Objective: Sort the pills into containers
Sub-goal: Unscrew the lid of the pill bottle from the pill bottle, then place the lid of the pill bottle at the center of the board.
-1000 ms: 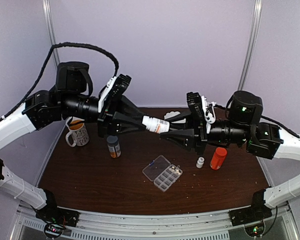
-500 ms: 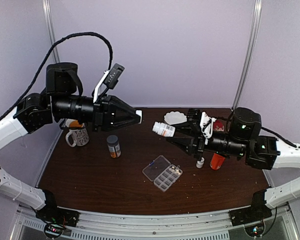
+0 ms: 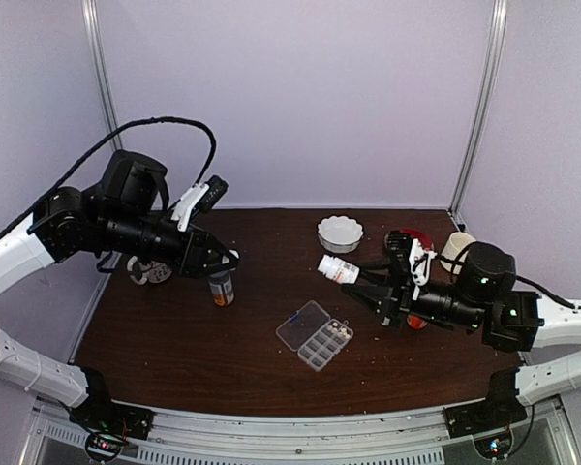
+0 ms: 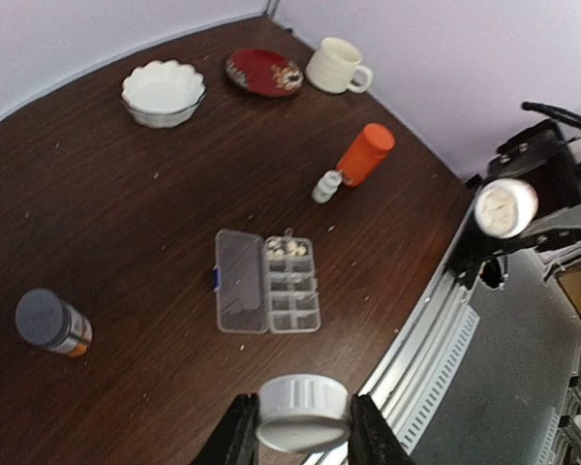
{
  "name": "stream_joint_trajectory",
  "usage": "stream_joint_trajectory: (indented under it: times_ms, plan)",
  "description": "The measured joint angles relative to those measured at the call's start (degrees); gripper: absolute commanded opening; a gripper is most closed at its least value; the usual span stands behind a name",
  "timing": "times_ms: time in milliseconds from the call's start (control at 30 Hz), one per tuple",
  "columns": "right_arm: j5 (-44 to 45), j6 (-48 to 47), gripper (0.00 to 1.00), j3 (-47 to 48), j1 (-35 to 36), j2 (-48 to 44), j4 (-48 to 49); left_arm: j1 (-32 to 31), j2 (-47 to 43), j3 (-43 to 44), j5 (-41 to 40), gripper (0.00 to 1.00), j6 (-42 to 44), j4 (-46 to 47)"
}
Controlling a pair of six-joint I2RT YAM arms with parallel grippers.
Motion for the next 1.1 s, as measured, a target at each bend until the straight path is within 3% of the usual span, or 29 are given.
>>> stream_joint_trajectory:
  times_ms: [233,600,967,1100]
  plan:
    - [4.39,9.05,0.00,-6.51,0.00,-4.35,2.93,2.27,-1.38,-8.70,-5.29,0.00,-2.10,-2.95]
    - [5.68,21.64,0.00,-9.86,0.00,-0.79,0.76,2.49,5.92,-18.03,-12.35,0.00,-5.20,-1.95]
    - [2.12,25.27,0.00,-16.17,0.00,4.61,5.84,2.49,16.24,-23.15,-14.80,0.00,-7.41,4.04]
    - [1.49,25.83,0.00,-18.60,0.00,6.43,8.63,2.49,19.10,-24.06,-15.17,0.06,-7.76,5.90]
